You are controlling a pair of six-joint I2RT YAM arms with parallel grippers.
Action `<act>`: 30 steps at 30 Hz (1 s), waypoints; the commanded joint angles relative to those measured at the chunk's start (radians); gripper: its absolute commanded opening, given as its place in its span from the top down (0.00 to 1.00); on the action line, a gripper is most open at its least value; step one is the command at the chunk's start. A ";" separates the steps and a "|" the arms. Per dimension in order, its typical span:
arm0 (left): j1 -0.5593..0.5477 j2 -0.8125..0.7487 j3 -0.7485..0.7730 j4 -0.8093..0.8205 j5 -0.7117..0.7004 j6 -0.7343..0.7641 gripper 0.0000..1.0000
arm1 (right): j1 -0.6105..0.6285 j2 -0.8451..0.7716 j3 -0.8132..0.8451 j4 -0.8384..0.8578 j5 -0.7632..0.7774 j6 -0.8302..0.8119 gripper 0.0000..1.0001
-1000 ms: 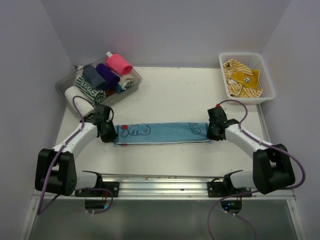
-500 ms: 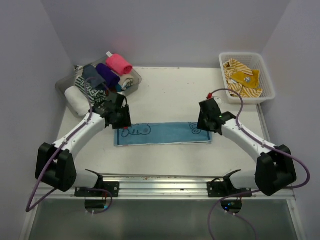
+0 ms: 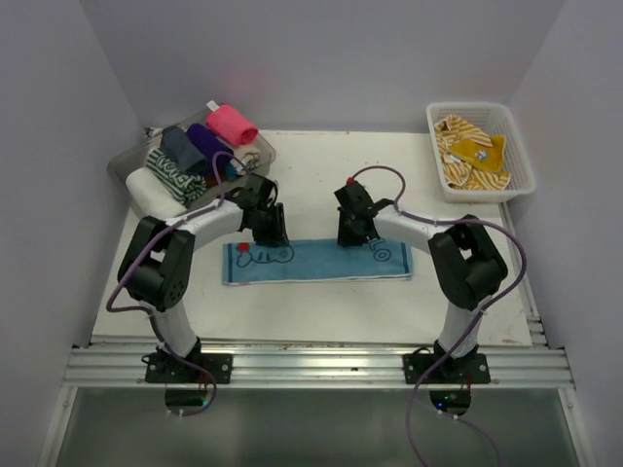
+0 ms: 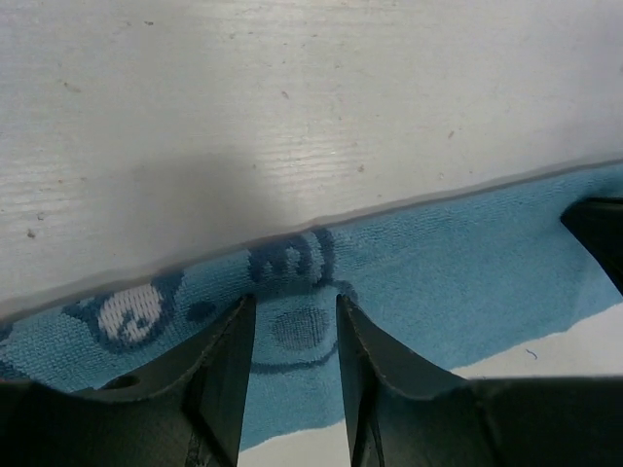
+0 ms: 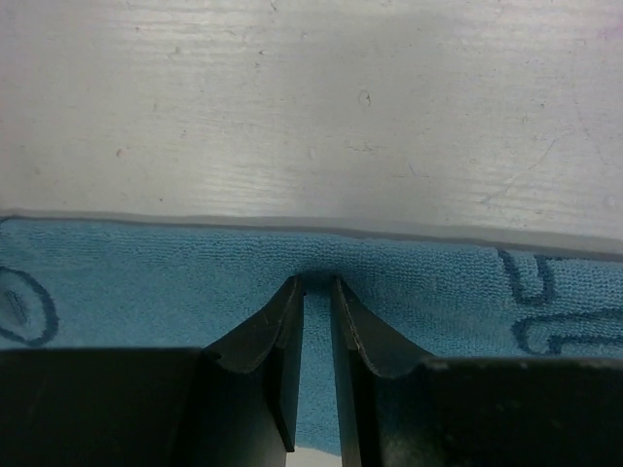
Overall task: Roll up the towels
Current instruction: Fold the towel
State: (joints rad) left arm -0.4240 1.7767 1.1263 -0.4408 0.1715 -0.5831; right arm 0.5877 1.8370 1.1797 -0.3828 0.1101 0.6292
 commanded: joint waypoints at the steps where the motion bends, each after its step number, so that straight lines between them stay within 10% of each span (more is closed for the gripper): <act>1: 0.024 0.030 0.035 0.019 -0.013 0.037 0.58 | -0.025 0.002 0.032 -0.001 0.023 0.001 0.78; 30: 0.271 -0.116 -0.088 -0.098 -0.142 0.083 0.59 | -0.308 -0.225 -0.264 0.004 0.048 -0.108 0.76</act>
State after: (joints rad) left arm -0.1818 1.6527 1.0508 -0.5404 0.0624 -0.4870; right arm 0.2928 1.6291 0.9283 -0.3782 0.1448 0.5472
